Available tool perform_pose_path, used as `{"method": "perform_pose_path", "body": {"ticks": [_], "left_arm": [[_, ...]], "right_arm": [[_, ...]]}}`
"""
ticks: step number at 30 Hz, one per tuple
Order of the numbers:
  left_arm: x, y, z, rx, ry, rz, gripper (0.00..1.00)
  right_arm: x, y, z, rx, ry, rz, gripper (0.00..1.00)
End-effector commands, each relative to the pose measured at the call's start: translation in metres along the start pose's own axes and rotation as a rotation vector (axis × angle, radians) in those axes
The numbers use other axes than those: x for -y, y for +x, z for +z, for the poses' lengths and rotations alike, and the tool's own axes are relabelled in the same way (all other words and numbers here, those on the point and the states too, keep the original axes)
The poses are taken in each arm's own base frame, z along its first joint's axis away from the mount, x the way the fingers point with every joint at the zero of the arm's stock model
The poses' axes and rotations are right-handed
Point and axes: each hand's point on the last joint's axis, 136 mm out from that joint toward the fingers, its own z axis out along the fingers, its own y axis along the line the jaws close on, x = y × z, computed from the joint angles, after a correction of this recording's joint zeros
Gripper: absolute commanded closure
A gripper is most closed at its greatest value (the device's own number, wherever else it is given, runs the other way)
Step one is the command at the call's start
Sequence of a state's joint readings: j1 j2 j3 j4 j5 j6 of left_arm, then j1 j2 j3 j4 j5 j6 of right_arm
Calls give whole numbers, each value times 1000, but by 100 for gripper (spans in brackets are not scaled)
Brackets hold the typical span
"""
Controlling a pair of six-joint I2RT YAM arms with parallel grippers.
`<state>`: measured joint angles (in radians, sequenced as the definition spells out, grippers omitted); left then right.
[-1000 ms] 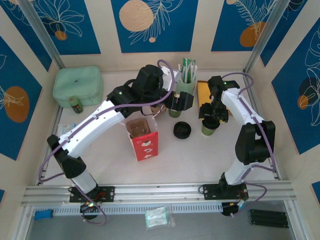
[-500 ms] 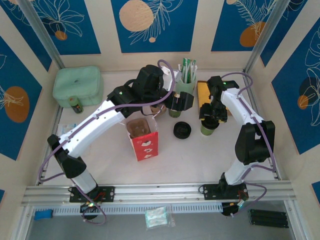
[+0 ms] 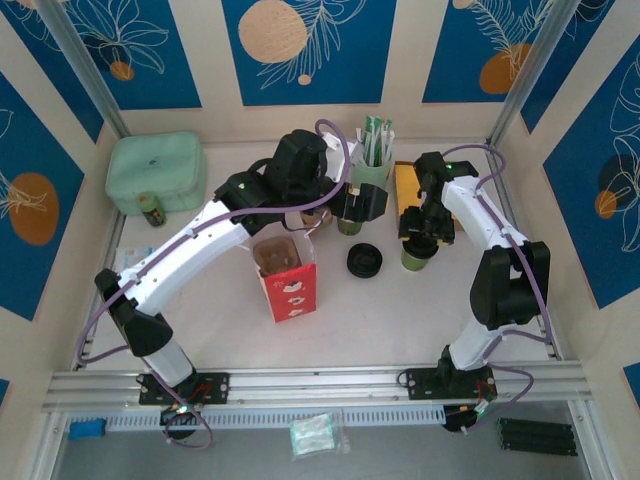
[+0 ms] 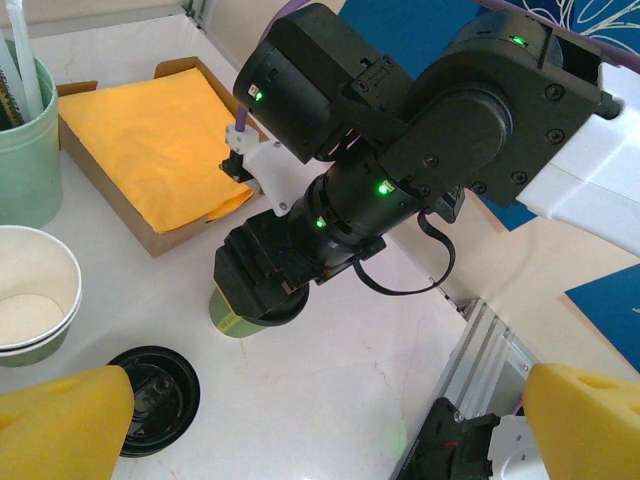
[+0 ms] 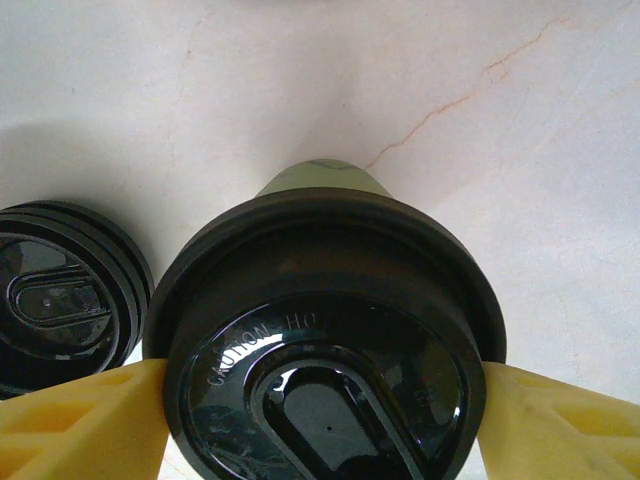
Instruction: Pack the takeout coffee
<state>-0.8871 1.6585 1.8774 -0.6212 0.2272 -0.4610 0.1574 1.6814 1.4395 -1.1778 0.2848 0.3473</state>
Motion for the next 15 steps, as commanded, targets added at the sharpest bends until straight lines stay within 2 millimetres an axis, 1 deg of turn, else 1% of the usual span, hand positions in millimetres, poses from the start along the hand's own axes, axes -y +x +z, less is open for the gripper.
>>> {"method": "perform_pose_path", "body": {"ticks": [1,6,9,15], "left_arm": [[10,-5,-1,7,23,37,1],[11,-6,-2,9,22,40,1],[12,-7,-3,10,23,40,1],[13,-9,-6,18,21,42,1]], "right_arm": [[1,11,10,-53,17,-22,24],[1,12,10,-54,21,-27,25],[1,12,10,-54,19,-31,29],[2,12,4,-36,16,-30,33]]}}
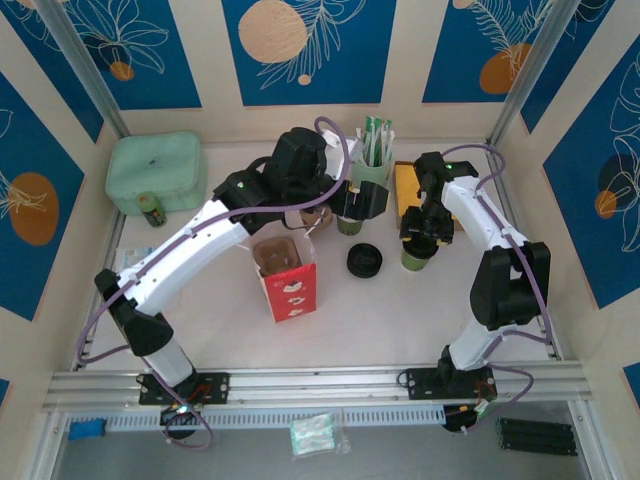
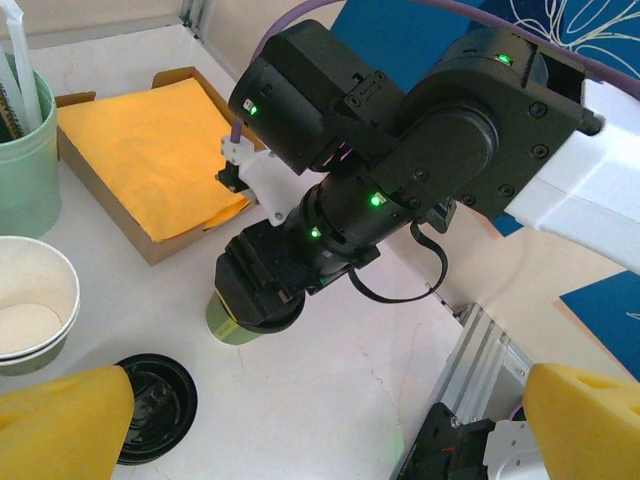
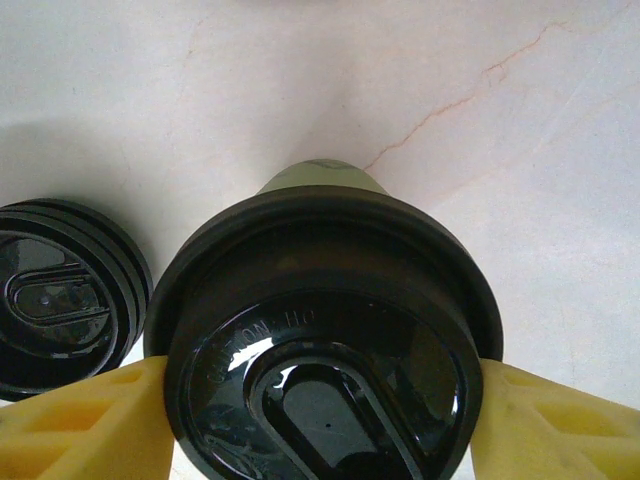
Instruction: Pack the takeout coffee
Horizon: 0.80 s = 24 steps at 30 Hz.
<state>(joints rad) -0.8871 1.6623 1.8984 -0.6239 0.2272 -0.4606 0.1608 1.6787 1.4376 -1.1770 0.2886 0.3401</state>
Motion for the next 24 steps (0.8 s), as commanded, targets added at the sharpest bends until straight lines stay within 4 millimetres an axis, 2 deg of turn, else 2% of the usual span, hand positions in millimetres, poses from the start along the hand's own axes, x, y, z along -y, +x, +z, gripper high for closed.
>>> {"method": "perform_pose_path", "body": {"ticks": [1,17,24], "left_arm": [[10,-5,-4,7,16,40,1],[10,-18,-29,56,-41,91,1],[2,-21,-48,80,-103,124,0]], "right_arm": [[2,12,1,-32,11,-20,34],[0,22,-42,75,-37,-11,37],[-7,30,-69,133,-90,-14,37]]}}
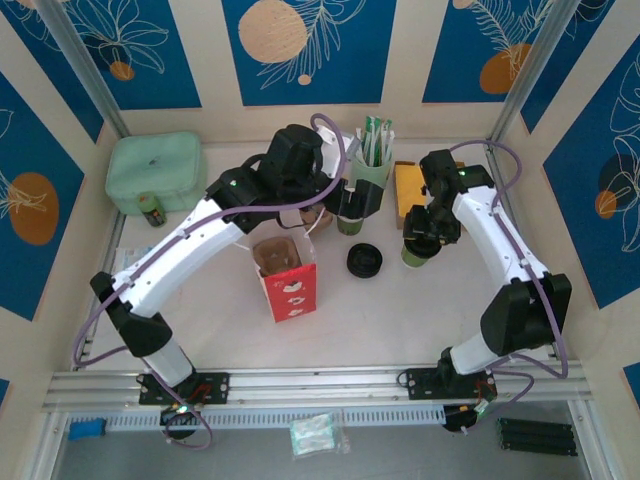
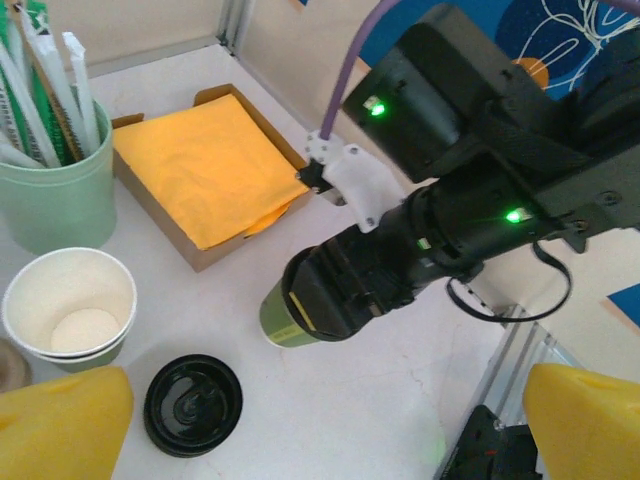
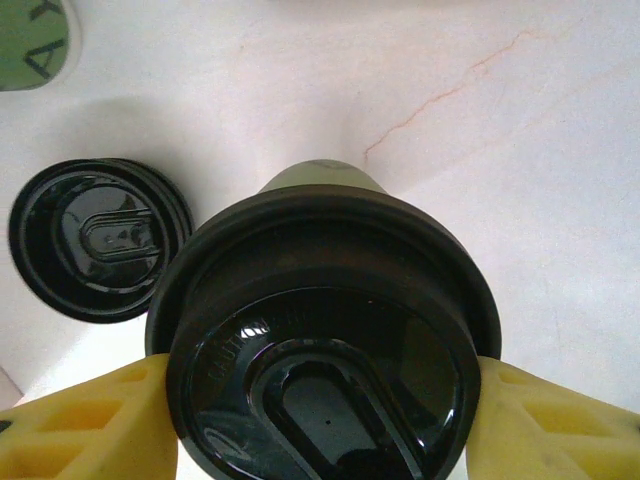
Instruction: Pack the takeout coffee
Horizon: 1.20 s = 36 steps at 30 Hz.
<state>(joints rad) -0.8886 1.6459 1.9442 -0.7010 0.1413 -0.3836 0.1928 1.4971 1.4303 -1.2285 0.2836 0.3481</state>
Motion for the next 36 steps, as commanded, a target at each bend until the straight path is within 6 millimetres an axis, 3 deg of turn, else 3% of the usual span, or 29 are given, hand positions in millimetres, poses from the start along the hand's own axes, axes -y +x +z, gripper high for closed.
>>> {"method": "perform_pose_path", "body": {"ticks": [1,7,13,25,36], "left_arm": [[4,-16,-35,66,-32,52,1],[-16,-13,-55,82,-110,57,1],[-49,-5,-79,94,-195,20,1],[-120,21,-133,121,-339,-126,0],[-147,50,-170,133,-446,-184,1]], "right_arm": [[-7,9,-23,25,-48,7,37],[-22,13,-48,75,-97,-16,37],[-41,18,-76,123,-133,-63,37],[-82,22,-151,267,-226,-163,37],[-109,4,-210,419,-309,-201,37]]}}
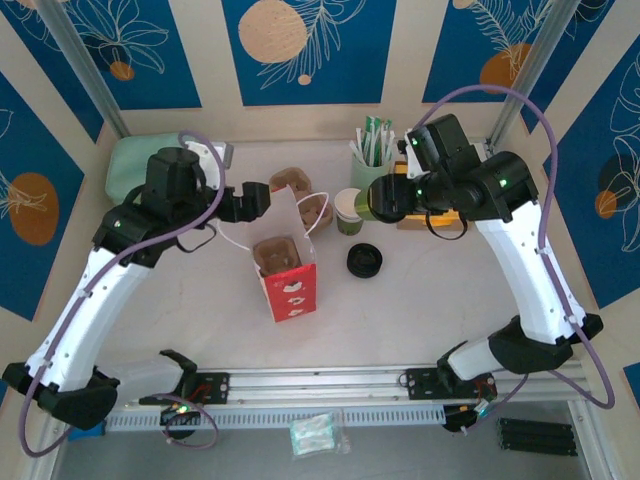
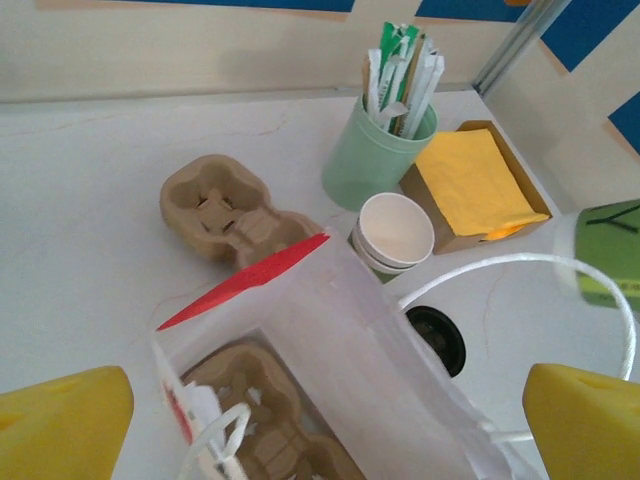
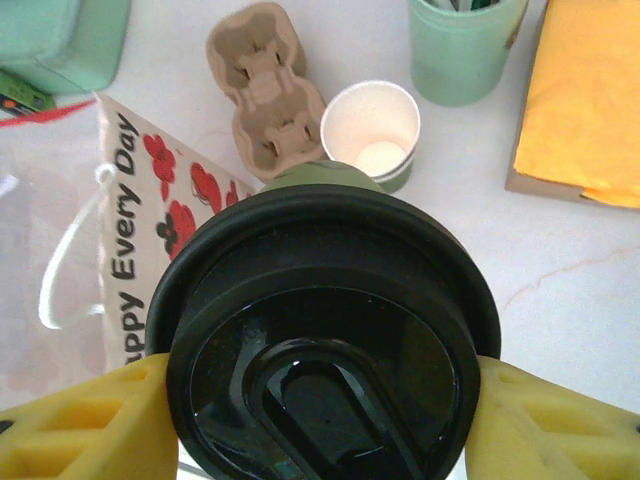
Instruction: Pack the takeout coffee
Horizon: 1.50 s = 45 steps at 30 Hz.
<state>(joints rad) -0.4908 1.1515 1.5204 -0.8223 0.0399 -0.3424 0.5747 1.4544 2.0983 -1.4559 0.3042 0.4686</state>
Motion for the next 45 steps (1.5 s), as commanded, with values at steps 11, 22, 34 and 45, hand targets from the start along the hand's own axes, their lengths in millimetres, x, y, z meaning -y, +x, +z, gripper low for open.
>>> {"method": "perform_pose_path", "body": {"ticks": [11,22,34,45], "left_arm": [[-31,19,-29,13,-84,-53,1],[-45,31,-31,8,-114,-83,1],[-51,37,-33,8,-119,-96,10],[-45,42,-25,-2,-62,-104,19]], "right_arm": [[-40,-43,-29,126,-67,-47,38],[-90,-43,-36,155,-202,-112,38],[-151,-13,-19,77,-294,-218,38],[-179,11,5,-6,-292,-272,38]]}}
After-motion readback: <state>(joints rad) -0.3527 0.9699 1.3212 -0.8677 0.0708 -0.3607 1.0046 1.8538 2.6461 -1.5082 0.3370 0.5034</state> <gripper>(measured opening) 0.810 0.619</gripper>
